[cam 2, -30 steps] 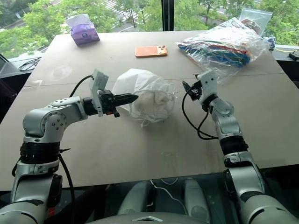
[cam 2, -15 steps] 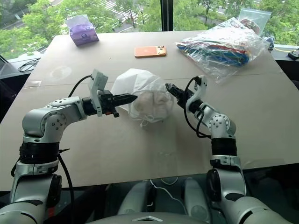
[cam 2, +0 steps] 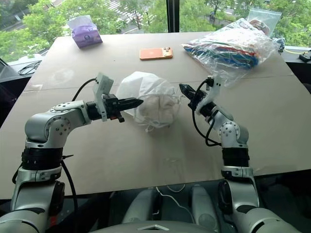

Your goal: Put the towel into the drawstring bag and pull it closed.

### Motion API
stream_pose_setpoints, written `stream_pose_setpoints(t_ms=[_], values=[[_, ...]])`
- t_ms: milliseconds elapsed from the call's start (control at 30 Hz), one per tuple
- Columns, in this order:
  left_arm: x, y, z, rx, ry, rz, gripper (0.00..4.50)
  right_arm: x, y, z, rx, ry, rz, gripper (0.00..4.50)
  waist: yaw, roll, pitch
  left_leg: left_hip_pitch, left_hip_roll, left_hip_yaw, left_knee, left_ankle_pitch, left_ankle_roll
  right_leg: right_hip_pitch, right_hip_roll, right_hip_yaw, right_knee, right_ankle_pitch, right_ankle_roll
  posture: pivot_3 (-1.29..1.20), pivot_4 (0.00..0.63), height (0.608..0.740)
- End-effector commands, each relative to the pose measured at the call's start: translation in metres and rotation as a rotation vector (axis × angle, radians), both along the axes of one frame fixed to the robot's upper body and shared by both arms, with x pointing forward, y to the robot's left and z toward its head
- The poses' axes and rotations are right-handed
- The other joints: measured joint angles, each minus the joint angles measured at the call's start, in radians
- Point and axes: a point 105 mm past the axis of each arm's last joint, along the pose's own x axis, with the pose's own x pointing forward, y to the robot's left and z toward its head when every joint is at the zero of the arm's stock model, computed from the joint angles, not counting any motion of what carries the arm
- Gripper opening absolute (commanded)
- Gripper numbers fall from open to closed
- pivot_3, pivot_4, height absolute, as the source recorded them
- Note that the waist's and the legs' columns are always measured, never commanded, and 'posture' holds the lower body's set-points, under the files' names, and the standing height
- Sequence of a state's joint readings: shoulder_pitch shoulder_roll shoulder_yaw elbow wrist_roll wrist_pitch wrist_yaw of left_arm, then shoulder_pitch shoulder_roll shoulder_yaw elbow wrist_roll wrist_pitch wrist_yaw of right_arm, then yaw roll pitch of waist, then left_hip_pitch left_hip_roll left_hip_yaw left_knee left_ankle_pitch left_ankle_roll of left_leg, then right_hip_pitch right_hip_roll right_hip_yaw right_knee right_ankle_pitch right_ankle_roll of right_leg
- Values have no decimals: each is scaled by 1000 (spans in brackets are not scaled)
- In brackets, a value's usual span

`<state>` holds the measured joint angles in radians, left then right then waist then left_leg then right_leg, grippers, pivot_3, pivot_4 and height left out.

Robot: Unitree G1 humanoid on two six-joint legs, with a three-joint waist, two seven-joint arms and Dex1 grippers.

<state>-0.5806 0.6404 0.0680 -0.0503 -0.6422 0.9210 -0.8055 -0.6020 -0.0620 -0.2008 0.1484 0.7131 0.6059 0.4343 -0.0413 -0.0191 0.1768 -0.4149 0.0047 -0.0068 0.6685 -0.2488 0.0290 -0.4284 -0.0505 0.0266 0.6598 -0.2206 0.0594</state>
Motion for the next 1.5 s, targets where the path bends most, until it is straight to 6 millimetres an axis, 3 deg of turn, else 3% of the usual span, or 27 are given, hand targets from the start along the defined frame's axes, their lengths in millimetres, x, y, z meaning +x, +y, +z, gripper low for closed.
stream_pose_setpoints(t_ms=[33, 133, 300, 333, 367, 467, 567, 600, 667, 733, 867, 967, 1100, 1500], values=[[8, 0, 9, 6, -56, 13, 0, -7, -17, 35, 128, -137, -61, 64, 1, 0, 0, 0, 0, 0, 0, 0, 0, 0, 0, 0, 0, 0, 0, 0, 150, 740], [23, -2, 14, -23, -52, 57, 0, -9, -32, 38, 255, -118, -129, 64, 8, 0, 0, 0, 0, 0, 0, 0, 0, 0, 0, -1, 0, 0, 0, 0, 150, 740], [34, -9, 18, -1, -114, 49, 0, -16, -30, 36, 300, -81, -132, 64, 5, 0, 0, -1, 0, 0, 0, 0, 0, 0, 0, 0, -1, 0, 0, 0, 150, 740], [40, -11, 19, 16, -145, 61, 554, -17, -29, 36, 302, -76, -133, 0, 5, 0, 0, -1, 0, 0, 0, 0, 0, 0, 0, 0, 0, 0, 0, 0, 150, 740], [48, -11, 24, 18, -186, 88, 787, -17, -29, 36, 308, -68, -140, 0, 5, 0, 0, -1, 0, 0, 0, 0, 0, 0, 0, 0, 0, 0, 0, 0, 150, 740], [64, -14, 55, -52, -345, 145, 2164, -17, -33, 30, 333, -35, -180, 0, 7, 0, 0, -1, -1, -1, 0, 0, 0, 0, 0, -1, 0, 0, 0, 0, 150, 740], [49, -20, 77, -249, -356, 63, 3475, -11, -43, 25, 358, 5, -257, 0, 2, 0, 0, -1, -1, 0, 0, 0, 0, 0, 0, 0, 0, 0, 0, 0, 150, 740], [39, -20, 76, -291, -321, 16, 3830, -10, -44, 24, 362, 10, -273, 0, -3, 0, 0, -1, 0, 1, 0, 0, 0, -1, 0, 0, 0, 0, 0, 0, 150, 740], [23, -15, 51, -239, -260, -23, 4458, -8, -45, 25, 363, 9, -285, 0, -8, 1, -1, -1, 0, 2, -1, 0, 0, -2, 0, 2, 0, 0, 0, 0, 150, 740], [12, -6, 21, -149, -204, -11, 4458, -7, -45, 25, 367, 9, -291, 0, -13, 2, -1, 0, 1, 3, -2, 0, 0, -3, 0, 3, 0, 0, 0, 0, 150, 740], [-5, 2, -18, -112, -145, 62, 4458, -8, -43, 25, 360, 3, -288, 0, -6, 2, -1, -1, 1, 2, -2, 0, 0, -3, 0, 2, 1, 0, 0, 0, 150, 740], [2, 1, -37, -59, -192, 157, 4458, -8, -41, 25, 365, 3, -285, 0, 12, 2, -1, -1, 0, 1, 0, 0, 0, -2, -1, 1, 1, 0, 0, 0, 150, 740], [6, -6, -61, 102, -295, 129, 4458, -8, -37, 26, 366, 3, -272, 0, 22, 2, -1, 0, -1, 0, 0, 0, 0, -1, -1, 1, 1, 0, 0, 0, 150, 740], [25, -33, -77, 315, -492, -76, 4458, -6, -37, 33, 367, -11, -274, 0, 24, 2, -1, -1, -1, 1, 0, 0, 0, -2, -1, 1, 1, 0, 0, 0, 150, 740]])
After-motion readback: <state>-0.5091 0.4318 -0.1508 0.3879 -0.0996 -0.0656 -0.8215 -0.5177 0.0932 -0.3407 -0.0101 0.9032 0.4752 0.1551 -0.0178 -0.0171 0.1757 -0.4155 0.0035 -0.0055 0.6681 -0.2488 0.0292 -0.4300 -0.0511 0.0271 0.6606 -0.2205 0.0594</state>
